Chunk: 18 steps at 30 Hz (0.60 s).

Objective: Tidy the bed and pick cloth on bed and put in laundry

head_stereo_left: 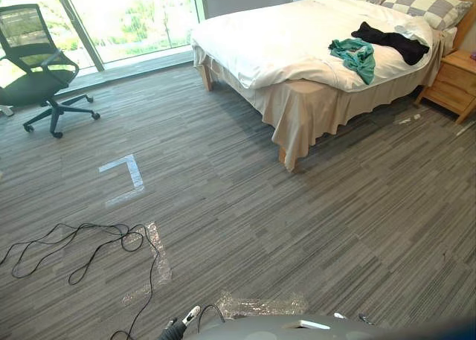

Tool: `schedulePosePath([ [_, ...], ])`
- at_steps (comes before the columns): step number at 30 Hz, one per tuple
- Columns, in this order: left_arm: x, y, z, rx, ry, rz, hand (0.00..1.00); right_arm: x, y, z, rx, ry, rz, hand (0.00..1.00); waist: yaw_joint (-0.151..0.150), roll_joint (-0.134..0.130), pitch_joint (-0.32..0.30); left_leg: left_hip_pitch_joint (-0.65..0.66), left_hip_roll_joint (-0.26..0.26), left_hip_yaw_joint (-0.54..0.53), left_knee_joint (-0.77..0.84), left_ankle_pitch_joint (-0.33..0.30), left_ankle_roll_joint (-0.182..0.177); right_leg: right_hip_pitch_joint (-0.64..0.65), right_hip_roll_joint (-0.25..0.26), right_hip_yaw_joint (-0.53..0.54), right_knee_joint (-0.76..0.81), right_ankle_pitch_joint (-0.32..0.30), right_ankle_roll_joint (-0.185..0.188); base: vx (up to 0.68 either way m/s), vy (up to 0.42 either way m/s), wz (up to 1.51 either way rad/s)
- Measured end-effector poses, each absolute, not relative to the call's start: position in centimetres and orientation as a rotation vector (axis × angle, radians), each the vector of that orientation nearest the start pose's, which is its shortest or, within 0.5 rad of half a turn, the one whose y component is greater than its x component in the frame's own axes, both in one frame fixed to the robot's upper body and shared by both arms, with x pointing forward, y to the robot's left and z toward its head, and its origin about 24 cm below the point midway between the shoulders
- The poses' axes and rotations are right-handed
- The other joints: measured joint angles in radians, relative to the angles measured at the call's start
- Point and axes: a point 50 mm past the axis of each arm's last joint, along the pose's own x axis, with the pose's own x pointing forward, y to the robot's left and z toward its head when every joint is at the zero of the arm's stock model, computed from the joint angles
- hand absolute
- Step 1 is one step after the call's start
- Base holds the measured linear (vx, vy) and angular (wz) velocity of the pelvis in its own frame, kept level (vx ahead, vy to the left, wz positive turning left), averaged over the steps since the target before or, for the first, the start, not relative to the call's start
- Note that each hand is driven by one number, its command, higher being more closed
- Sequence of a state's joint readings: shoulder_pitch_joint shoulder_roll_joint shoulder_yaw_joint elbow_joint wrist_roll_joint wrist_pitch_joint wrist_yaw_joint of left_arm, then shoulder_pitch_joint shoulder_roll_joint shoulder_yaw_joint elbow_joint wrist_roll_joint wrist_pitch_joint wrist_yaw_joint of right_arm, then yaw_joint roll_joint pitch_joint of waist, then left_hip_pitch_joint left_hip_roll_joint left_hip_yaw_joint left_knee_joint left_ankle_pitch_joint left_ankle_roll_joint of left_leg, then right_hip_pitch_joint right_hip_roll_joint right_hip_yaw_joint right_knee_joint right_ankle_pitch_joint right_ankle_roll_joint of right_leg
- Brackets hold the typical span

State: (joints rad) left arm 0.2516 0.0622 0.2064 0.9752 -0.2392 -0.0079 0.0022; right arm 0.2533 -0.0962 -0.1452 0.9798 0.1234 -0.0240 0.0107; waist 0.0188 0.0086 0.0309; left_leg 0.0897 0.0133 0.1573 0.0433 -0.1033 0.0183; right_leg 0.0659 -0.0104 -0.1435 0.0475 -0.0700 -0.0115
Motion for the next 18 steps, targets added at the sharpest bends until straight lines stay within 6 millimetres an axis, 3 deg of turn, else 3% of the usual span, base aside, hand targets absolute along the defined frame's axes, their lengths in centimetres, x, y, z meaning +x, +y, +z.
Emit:
schedulePosePath([
  [11,4.07,20.71,-16.44,-0.199,1.148,0.399,0.0,4.26,-21.04,-16.42,0.108,1.176,-0.311,0.0,0.005,-0.001,0.0,0.052,0.001,0.02,-0.041,-0.005,-0.034,0.05,0.005,-0.022,-0.056,0.008,0.013,0.06,0.004,0.01],
  [18,3.97,20.69,-16.46,-0.164,1.169,0.37,0.0,4.21,-21.07,-16.4,0.111,1.173,-0.308,0.0,0.012,-0.004,0.005,0.051,0.002,0.029,-0.042,-0.005,-0.034,0.05,0.006,-0.021,-0.066,0.01,0.016,-0.04,-0.016,-0.04],
])
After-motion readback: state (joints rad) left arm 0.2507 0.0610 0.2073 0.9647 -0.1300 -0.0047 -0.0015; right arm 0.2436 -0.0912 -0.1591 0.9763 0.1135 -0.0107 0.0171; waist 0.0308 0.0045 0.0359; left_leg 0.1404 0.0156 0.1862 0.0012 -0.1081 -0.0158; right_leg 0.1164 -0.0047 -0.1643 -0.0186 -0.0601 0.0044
